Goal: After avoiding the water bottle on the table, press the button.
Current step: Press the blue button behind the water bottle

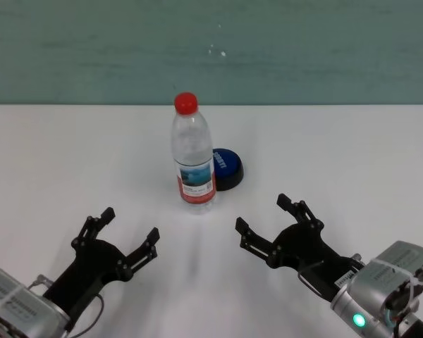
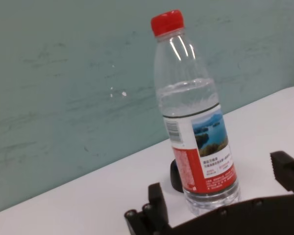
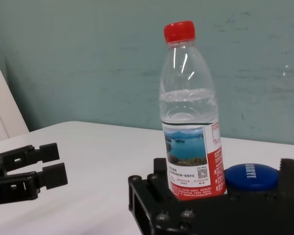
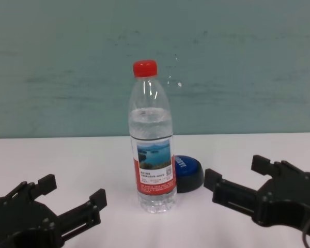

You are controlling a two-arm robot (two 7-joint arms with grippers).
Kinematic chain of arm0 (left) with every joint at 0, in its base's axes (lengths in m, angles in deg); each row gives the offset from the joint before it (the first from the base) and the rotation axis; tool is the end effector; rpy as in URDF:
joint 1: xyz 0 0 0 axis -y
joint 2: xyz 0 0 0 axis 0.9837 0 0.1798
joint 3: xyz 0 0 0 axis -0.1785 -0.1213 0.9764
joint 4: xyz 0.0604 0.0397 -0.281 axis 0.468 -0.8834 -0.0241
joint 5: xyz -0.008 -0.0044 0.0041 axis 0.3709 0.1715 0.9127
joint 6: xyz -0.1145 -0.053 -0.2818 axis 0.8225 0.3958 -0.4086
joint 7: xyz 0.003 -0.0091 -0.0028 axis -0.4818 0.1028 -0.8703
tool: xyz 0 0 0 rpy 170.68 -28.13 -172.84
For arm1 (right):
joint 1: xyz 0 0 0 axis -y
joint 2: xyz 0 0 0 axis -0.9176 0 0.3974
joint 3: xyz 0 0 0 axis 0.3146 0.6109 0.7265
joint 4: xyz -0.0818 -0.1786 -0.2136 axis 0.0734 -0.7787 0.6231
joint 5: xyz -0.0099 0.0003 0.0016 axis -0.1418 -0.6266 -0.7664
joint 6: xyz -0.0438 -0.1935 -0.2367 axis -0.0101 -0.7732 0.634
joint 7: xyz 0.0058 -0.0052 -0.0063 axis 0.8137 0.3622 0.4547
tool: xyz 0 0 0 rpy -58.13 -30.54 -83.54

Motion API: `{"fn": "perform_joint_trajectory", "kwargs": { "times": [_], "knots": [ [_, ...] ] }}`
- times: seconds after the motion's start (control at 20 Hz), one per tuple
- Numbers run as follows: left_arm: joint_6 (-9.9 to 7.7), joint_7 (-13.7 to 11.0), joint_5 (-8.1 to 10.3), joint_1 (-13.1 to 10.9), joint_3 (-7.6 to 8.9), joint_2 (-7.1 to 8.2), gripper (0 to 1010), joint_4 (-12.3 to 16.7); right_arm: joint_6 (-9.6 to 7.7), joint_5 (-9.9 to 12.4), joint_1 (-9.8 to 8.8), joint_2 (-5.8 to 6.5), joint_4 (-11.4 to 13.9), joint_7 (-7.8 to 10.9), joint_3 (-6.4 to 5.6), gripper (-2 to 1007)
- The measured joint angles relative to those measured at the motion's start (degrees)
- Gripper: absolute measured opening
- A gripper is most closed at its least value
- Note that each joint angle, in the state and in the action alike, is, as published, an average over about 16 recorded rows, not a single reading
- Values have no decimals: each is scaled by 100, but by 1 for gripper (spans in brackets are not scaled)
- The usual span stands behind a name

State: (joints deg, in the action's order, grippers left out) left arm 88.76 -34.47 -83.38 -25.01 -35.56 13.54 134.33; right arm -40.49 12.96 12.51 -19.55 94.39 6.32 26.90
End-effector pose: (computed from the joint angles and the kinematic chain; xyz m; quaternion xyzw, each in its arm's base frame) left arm 0.2480 0.0442 -0.3276 0.0516 -0.1153 0.4870 0.8642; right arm 0.2575 0.0186 -0.2903 0.0354 0.0142 -0.4487 0.8929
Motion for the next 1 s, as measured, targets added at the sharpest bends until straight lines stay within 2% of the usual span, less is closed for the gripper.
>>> {"fn": "perform_joint_trajectory", "kwargs": {
  "times": [1.0],
  "knots": [
    [0,0,0,0,0,0,1000,0,-11,-115,-51,64,96,-41,-86,1004]
  ]
}}
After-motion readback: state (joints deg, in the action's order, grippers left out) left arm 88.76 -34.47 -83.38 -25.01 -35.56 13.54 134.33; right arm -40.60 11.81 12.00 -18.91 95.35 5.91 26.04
